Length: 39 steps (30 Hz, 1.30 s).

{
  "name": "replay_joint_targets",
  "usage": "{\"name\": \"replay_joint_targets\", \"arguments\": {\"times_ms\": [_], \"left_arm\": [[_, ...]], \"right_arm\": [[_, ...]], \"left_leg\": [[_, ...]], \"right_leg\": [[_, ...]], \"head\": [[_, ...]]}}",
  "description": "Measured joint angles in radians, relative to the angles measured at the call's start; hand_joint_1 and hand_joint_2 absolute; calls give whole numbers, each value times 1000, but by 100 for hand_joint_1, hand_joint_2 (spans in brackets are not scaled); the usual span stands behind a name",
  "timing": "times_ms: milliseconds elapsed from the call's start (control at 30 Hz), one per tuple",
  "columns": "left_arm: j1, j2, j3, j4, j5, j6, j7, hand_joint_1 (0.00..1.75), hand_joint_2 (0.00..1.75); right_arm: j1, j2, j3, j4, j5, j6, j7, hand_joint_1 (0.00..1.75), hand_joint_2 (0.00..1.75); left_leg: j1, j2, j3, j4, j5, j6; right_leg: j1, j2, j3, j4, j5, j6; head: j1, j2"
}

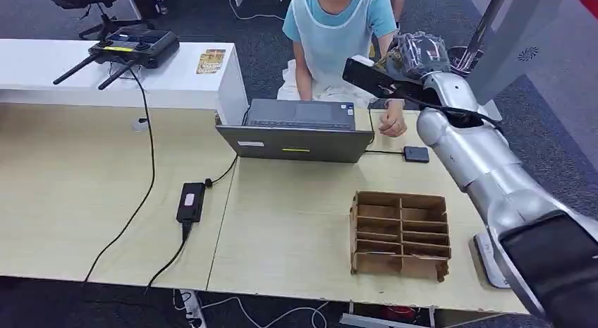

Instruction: Pass the card to the sensor for recognition and then transmit it.

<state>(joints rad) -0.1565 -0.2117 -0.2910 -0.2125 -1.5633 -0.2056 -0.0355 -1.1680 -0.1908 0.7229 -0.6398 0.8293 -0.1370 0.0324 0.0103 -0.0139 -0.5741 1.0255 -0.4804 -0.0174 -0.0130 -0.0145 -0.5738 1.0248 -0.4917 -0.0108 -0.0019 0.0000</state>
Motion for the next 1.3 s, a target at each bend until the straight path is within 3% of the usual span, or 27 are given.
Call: {"name": "replay_joint_targets", "arguments": {"times_ms": [800, 833, 867, 1067, 1300], "left_arm": [[-9, 0, -67, 0, 2, -8, -16, 0, 0], [-9, 0, -67, 0, 2, -9, -17, 0, 0], [-9, 0, -67, 0, 2, -9, -17, 0, 0], [-9, 0, -70, 0, 2, -8, -18, 0, 0], [-9, 1, -76, 0, 4, -7, -17, 0, 0]], "right_arm": [[-30, 79, 50, 126, 89, -10, 44, 175, 175], [-30, 80, 51, 127, 90, -12, 43, 9, 175], [-30, 81, 51, 130, 94, -14, 42, 0, 175], [-29, 85, 51, 137, 97, -58, 40, 0, 175], [0, 71, -42, 98, -12, -199, -45, 0, 175]], "left_leg": [[0, -1, 0, 0, 0, 0], [0, -1, 0, 0, 0, 0], [0, -1, 0, 0, 0, 0], [0, -1, 0, 0, 0, 0], [0, -1, 1, 0, 0, 0]], "right_leg": [[0, -1, 0, 0, 0, 0], [0, -1, 0, 0, 0, 0], [0, -1, 0, 0, 0, 0], [0, -1, 0, 0, 0, 0], [0, -1, 0, 0, 0, 0]], "head": [[0, 0], [0, 0], [0, 0], [0, 0], [0, 0]]}}
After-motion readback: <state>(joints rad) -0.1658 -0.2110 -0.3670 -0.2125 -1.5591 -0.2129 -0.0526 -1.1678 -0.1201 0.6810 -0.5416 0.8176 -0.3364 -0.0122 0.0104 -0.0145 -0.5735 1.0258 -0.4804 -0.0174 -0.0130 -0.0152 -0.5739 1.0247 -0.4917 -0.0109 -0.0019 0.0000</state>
